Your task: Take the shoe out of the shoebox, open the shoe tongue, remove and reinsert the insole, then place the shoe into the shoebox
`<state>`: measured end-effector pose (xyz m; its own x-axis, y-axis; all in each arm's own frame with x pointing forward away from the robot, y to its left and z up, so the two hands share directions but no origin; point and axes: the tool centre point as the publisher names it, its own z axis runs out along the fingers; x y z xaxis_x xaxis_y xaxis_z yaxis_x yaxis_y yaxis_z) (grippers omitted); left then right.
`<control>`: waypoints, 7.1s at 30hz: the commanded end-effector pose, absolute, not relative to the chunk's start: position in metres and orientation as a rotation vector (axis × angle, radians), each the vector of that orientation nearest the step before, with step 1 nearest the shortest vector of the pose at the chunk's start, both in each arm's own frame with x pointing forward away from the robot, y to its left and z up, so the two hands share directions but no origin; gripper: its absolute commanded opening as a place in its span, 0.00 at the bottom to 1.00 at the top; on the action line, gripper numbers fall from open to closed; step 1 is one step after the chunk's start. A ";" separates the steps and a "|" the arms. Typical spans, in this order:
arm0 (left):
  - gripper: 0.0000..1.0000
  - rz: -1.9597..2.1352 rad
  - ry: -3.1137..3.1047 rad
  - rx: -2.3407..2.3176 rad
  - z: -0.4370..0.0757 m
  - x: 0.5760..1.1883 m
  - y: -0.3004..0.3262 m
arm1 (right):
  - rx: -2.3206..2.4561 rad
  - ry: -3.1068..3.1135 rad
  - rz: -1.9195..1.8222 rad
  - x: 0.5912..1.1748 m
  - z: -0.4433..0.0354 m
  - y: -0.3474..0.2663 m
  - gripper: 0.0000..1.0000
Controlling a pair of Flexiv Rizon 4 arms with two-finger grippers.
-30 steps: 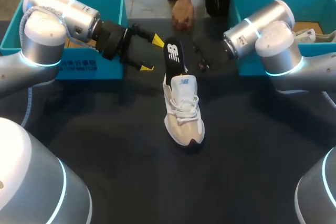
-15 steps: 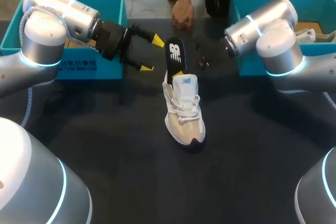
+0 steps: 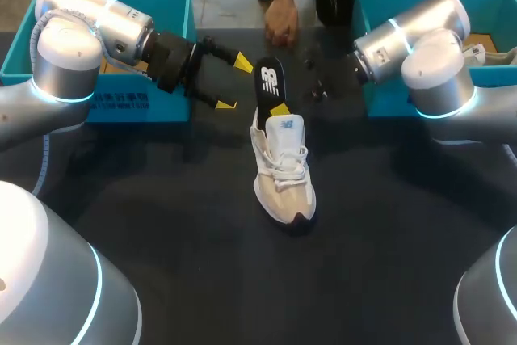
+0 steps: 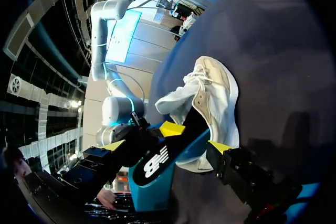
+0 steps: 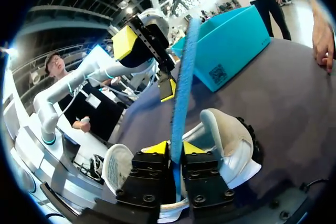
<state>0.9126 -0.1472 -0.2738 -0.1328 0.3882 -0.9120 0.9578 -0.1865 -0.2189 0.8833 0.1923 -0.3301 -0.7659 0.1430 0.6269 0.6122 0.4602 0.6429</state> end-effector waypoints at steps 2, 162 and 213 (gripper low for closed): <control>1.00 -1.313 1.520 1.582 -0.274 0.912 -0.147 | -0.587 -2.216 -1.245 0.892 -0.331 0.202 0.00; 1.00 -1.313 1.520 1.582 -0.274 0.912 -0.147 | -0.509 -2.241 -1.079 0.892 -0.332 0.200 0.13; 1.00 -1.313 1.520 1.582 -0.274 0.912 -0.147 | -0.505 -2.306 -1.030 0.884 -0.313 0.202 0.34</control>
<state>0.9126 -0.1472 -0.2738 -0.1328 0.3882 -0.9120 0.9578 -0.1865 -0.2189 0.8821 0.2015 -0.3160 -0.7728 0.1095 0.6252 0.5419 0.6265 0.5602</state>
